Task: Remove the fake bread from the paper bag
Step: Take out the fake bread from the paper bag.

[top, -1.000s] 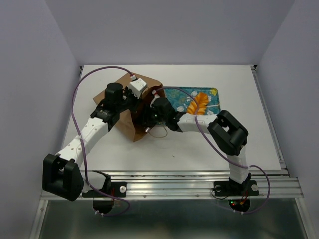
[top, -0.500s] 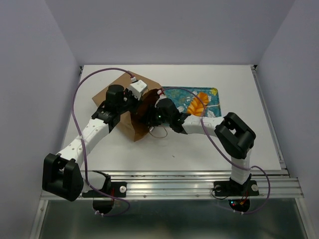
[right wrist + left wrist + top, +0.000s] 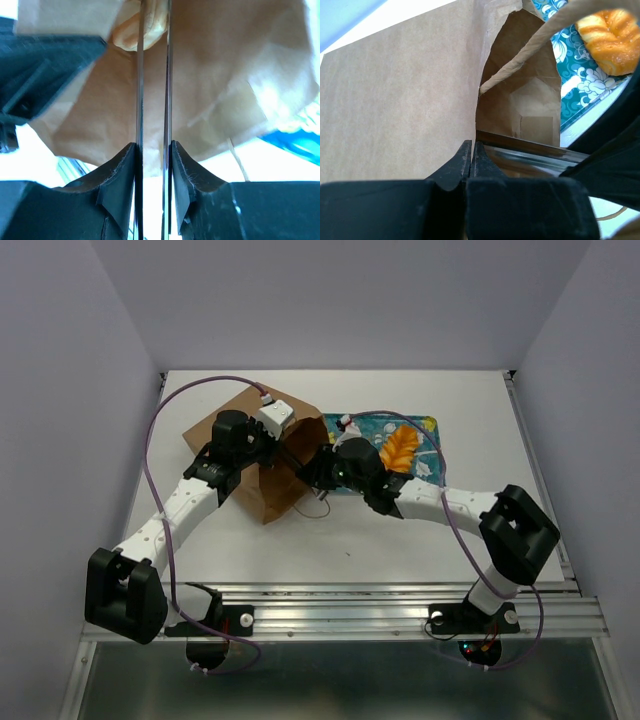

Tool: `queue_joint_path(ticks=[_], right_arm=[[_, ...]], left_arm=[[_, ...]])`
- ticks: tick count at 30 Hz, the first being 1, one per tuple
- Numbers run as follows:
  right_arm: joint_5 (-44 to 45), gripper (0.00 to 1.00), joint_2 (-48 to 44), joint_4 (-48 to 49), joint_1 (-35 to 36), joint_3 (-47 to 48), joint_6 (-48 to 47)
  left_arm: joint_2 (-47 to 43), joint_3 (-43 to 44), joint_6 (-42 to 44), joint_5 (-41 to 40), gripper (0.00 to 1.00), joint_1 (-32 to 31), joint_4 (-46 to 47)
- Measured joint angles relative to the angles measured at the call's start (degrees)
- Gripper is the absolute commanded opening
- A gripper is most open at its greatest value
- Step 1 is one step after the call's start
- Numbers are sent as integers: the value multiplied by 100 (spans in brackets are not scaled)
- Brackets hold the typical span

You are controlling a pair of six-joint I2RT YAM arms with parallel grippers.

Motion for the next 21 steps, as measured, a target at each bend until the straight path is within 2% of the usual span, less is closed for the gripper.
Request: queue_joint_path(ticks=[9,16,21], right_arm=[[138,8,-920,-686,0,-476,-260],[-284,8,-2020,-1338,0,-852,-542],[-498,9,-2881,-2256,0,-1110,-774]], left_arm=[[-42,2,-48,-219,0,0,31],[-31,101,-216,-479,0,0,66],[52,275,-358,-684,0,2,118]])
